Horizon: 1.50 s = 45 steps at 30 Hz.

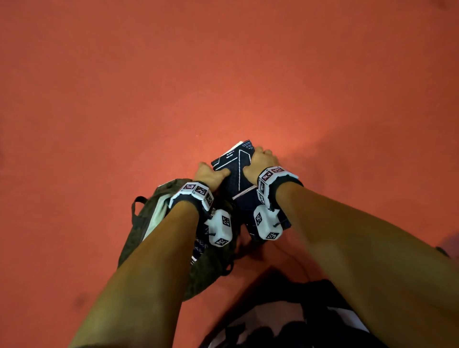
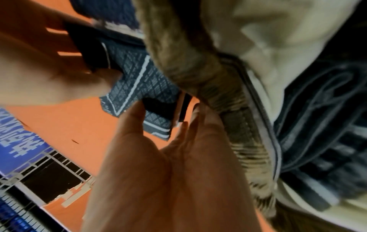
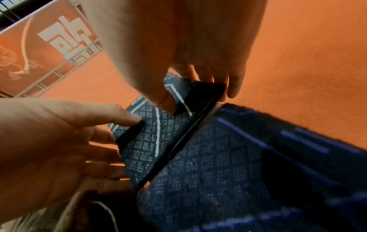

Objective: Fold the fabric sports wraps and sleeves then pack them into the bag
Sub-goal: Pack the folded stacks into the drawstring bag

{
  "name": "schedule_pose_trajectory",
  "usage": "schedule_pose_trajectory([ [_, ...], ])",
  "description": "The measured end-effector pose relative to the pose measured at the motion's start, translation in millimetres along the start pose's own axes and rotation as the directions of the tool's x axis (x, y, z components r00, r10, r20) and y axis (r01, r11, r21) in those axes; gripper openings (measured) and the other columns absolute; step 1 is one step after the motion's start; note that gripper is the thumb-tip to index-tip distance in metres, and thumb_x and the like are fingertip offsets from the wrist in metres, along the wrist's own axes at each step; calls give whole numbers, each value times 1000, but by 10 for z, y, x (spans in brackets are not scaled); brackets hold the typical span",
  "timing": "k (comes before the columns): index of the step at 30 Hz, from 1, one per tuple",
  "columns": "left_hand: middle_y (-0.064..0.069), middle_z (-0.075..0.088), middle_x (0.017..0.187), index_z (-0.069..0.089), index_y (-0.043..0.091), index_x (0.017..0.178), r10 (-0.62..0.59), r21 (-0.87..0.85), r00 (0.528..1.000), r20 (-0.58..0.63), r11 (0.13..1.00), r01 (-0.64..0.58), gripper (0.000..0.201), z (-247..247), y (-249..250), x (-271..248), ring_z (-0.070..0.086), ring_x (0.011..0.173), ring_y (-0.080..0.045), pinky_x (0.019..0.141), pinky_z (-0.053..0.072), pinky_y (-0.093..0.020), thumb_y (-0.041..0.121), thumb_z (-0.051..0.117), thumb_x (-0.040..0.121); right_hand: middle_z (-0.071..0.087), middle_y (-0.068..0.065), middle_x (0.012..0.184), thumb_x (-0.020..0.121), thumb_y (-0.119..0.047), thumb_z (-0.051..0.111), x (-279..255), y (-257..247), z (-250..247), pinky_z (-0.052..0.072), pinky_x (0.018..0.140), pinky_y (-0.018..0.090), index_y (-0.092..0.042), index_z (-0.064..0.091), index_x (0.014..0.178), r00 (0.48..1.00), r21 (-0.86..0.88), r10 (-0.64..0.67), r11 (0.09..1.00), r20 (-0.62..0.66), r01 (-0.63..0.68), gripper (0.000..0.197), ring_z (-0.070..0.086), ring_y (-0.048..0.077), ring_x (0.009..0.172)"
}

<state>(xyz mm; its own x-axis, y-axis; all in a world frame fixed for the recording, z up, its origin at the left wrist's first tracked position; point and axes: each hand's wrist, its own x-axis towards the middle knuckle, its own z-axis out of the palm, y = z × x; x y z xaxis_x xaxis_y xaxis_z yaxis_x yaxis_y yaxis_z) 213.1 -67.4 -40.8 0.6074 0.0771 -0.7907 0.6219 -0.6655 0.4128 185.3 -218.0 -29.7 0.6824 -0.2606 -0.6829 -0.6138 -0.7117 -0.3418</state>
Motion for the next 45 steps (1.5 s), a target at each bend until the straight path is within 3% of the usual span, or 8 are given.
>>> schedule_pose_trajectory([
  [4, -11, 66, 118, 47, 14, 125, -18, -107, 997, 73, 994, 26, 58, 134, -74, 95, 66, 103, -31, 95, 55, -44, 37, 77, 81, 53, 12, 134, 92, -24, 61, 90, 69, 153, 44, 98, 36, -9, 27, 150, 997, 173, 34, 984, 67, -45, 68, 55, 33, 120],
  [19, -6, 70, 99, 51, 12, 116, 45, -453, 999, 19, 891, -31, 45, -9, 133, -180, 71, 93, -24, 89, 58, -42, 22, 77, 82, 57, 7, 119, 72, -47, 63, -135, -85, -117, 49, 95, 41, -18, 51, 127, 991, 352, 123, 931, -46, -99, 63, 58, 32, 108],
  [24, -10, 76, 96, 58, 10, 118, 67, -536, 998, -9, 842, -61, 74, -209, 164, -456, 75, 82, -25, 82, 61, -46, 39, 84, 56, 61, 7, 120, 63, -57, 57, -433, -239, -257, 50, 95, 42, -17, 53, 124, 995, 398, 55, 917, -86, -16, 73, 61, 30, 106],
  [30, -11, 77, 95, 63, 7, 118, 113, -616, 989, -91, 775, -145, 80, -581, -38, -840, 76, 83, -26, 81, 61, -44, 43, 85, 50, 68, 5, 111, 50, -65, 59, -796, -508, -209, 54, 91, 42, -18, 62, 113, 997, 459, -40, 886, -68, 67, 79, 66, 28, 97],
  [35, -13, 77, 91, 68, 4, 110, 79, -653, 985, -153, 740, -160, 57, -912, -450, -1158, 75, 82, -27, 77, 61, -40, 37, 82, 66, 74, 2, 83, 70, -50, 66, -1165, -716, -37, 51, 65, 28, -14, 72, 89, 982, 445, -189, 881, 26, 158, 41, 69, 23, 76],
  [38, -15, 77, 92, 70, 4, 106, 41, -668, 984, -173, 729, -148, 64, -1020, -747, -1285, 75, 84, -30, 84, 60, -46, 40, 82, 55, 76, 5, 86, 67, -53, 67, -1295, -805, 154, 54, 70, 32, -13, 74, 88, 963, 415, -257, 887, 76, 204, 45, 71, 24, 80],
  [42, -15, 76, 91, 70, 3, 104, -6, -672, 982, -188, 730, -124, 44, -1082, -1079, -1418, 72, 73, -28, 74, 59, -41, 34, 77, 73, 72, 3, 82, 72, -51, 69, -1408, -875, 397, 53, 72, 32, -13, 71, 84, 949, 371, -276, 906, 151, 205, 40, 68, 25, 78],
  [45, -13, 76, 86, 70, 5, 101, -49, -674, 984, -173, 734, -82, 32, -1054, -1287, -1426, 71, 71, -27, 71, 59, -37, 27, 74, 79, 73, 5, 94, 75, -51, 67, -1447, -854, 568, 54, 83, 34, -13, 71, 99, 939, 331, -253, 929, 232, 168, 45, 69, 26, 87],
])
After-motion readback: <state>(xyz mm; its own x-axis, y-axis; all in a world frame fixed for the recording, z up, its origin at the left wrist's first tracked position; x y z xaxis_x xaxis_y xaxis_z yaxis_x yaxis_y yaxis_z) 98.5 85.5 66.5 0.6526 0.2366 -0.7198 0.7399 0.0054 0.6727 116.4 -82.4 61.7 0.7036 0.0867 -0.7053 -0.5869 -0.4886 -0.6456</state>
